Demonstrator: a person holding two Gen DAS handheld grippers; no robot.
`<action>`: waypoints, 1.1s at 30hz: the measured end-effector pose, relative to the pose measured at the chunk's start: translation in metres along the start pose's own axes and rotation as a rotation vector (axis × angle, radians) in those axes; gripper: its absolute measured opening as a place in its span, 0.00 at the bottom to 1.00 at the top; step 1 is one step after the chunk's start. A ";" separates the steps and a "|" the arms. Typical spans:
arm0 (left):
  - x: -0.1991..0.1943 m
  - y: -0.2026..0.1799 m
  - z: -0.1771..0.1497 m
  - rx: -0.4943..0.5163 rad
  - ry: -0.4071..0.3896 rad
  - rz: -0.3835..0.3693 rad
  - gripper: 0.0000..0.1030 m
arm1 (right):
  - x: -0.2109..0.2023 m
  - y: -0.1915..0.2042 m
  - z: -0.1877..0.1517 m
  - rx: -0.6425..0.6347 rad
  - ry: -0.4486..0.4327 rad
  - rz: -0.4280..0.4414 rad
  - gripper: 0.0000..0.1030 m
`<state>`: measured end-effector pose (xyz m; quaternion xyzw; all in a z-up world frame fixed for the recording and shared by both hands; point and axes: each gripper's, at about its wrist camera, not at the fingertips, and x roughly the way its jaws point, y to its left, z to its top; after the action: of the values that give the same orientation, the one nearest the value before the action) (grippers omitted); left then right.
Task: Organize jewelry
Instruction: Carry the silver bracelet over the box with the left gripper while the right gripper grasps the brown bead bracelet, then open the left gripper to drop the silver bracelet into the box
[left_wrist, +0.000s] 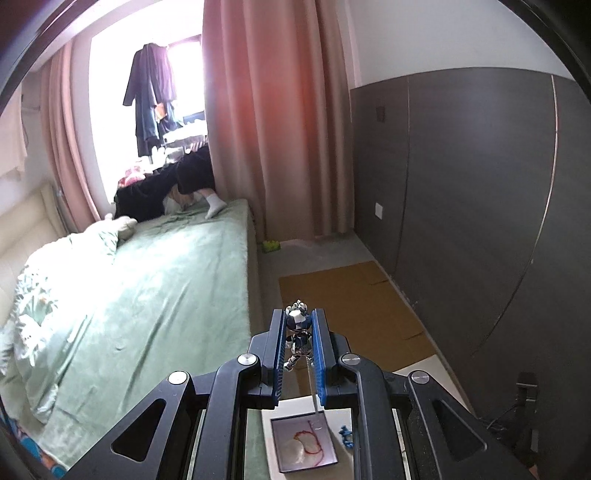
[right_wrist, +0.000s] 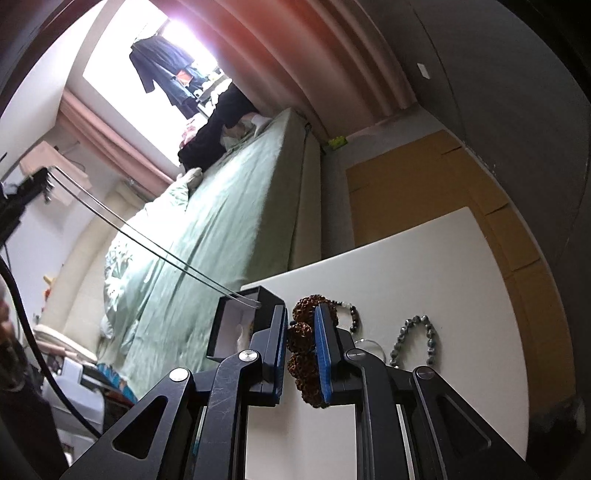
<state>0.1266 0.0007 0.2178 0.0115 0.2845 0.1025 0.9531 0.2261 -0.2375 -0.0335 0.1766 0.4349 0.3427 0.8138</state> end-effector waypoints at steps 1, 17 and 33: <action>0.000 0.000 -0.002 0.000 0.001 -0.004 0.14 | 0.002 0.001 0.000 0.001 0.004 -0.003 0.16; 0.062 0.015 -0.051 -0.076 0.106 -0.073 0.14 | 0.013 0.000 -0.003 -0.007 0.032 -0.036 0.16; 0.148 0.016 -0.144 -0.183 0.251 -0.140 0.14 | 0.010 -0.011 0.001 0.047 -0.025 -0.055 0.16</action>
<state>0.1658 0.0410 0.0184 -0.1082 0.3909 0.0621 0.9119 0.2350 -0.2382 -0.0453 0.1879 0.4374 0.3076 0.8239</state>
